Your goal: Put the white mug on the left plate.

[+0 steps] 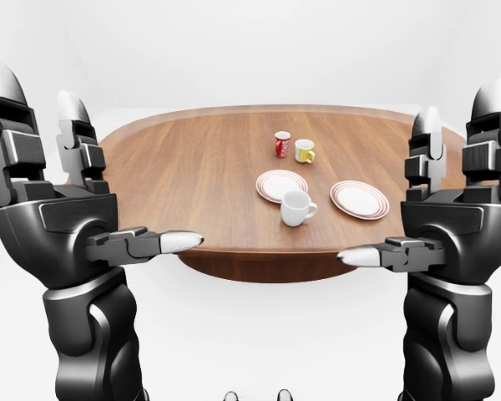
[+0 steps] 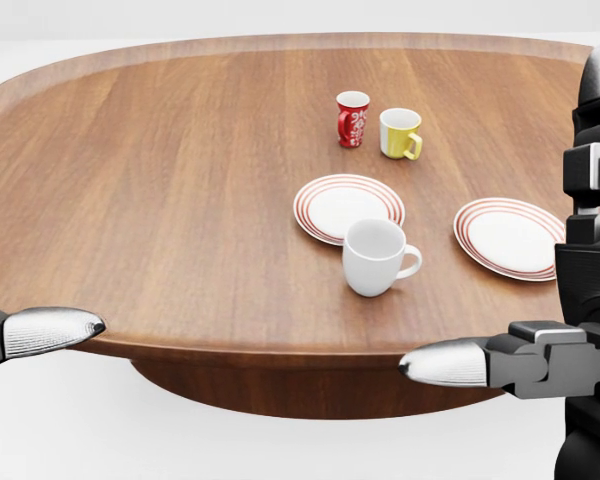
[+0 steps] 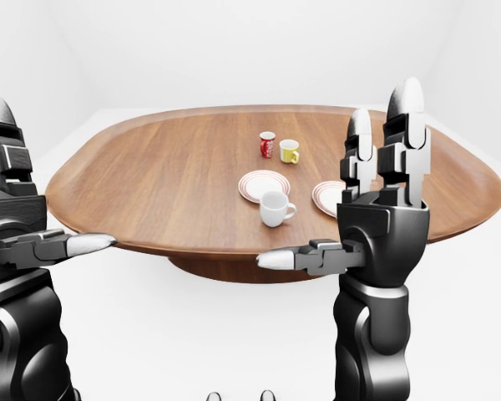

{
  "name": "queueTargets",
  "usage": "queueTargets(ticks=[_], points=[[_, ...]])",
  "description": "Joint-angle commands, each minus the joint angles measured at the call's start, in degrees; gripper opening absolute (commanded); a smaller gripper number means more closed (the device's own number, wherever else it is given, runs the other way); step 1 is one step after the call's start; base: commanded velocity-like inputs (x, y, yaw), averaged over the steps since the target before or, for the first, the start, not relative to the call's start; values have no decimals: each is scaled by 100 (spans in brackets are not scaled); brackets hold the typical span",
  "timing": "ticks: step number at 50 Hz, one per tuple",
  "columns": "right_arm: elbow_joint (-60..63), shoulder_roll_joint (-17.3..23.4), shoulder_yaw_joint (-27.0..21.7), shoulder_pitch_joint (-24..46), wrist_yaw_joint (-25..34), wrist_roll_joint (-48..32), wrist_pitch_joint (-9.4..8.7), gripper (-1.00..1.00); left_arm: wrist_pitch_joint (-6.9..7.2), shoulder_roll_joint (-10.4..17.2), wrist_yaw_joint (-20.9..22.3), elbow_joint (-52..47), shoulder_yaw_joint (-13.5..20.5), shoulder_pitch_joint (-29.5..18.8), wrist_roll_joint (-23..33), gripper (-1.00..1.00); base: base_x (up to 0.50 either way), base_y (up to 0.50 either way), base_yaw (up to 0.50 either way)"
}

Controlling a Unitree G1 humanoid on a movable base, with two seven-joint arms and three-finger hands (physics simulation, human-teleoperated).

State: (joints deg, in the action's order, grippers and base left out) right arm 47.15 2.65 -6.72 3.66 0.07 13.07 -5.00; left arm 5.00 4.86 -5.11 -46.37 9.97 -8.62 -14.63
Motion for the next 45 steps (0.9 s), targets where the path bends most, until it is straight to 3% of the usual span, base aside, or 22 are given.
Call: queueTargets(ticks=[1, 12, 45], points=[[-50, -8, 13, -3, -47, -71, 0, 100, 0, -6, 22, 20, -2, 20, 7, 100, 0, 0, 0], [32, -28, -109, -14, -41, 253, 0, 100, 0, -4, 29, 33, 6, 13, 8, 100, 6, 0, 0], [55, -7, -5, -93, 44, 246, 0, 100, 0, 1, 26, 13, 19, 12, -1, 100, 50, 0, 0]])
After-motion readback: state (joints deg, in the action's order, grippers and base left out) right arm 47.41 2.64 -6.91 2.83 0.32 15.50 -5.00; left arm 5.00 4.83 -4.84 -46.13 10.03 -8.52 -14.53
